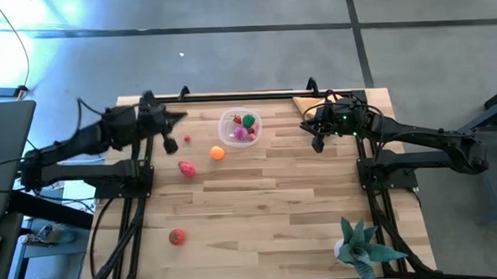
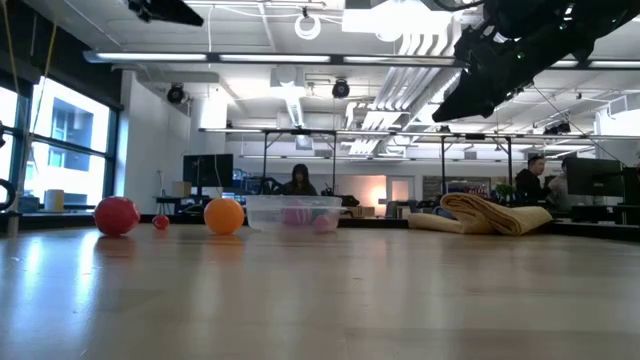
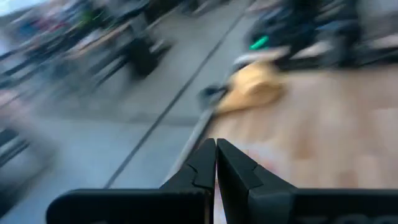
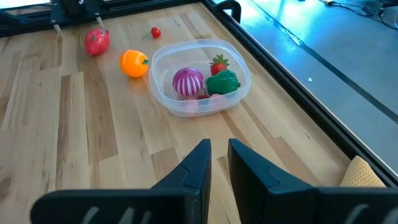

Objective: Pick and placing Produce into tupperware
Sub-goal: Put the red cherry into the transparent bin

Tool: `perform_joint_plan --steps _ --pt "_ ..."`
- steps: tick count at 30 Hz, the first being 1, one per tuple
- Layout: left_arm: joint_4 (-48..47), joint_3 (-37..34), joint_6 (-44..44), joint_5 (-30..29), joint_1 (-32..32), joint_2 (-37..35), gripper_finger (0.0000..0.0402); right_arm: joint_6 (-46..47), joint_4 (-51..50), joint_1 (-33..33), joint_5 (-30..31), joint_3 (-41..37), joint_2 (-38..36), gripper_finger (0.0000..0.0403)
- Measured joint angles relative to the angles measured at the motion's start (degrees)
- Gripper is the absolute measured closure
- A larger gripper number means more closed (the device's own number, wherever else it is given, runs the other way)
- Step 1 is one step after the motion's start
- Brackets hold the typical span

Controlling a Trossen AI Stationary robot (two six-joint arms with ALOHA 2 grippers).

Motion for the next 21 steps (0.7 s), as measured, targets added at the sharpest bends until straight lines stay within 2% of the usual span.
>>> perform_joint_plan --steps 4,6,10,14,18,21 --pt "-21.7 15.3 -7.6 -18.2 0.1 9.7 0.0396 0.0 0.0 0.0 0.0 0.0 0.0 0.0359" --pt "-30.8 22.3 -12.9 -20.9 0.6 15.4 0.0396 -0.1 0.0 0.0 0.0 0.0 0.0 0.0359" --pt "-42.4 33.7 -15.2 -15.1 5.4 27.4 0.0396 0.0 0.0 0.0 0.0 0.0 0.0 0.0359" --pt "-52.0 40.8 -15.2 -7.9 13.4 39.3 0.0396 0.0 0.0 0.0 0.0 0.0 0.0 0.0359" --pt "-59.2 40.9 -14.8 -1.8 21.1 47.8 0.0396 0.0 0.0 0.0 0.0 0.0 0.0 0.0359" --pt "-60.0 37.1 -14.8 -1.0 24.8 50.0 0.0396 0.0 0.0 0.0 0.0 0.0 0.0 0.0359"
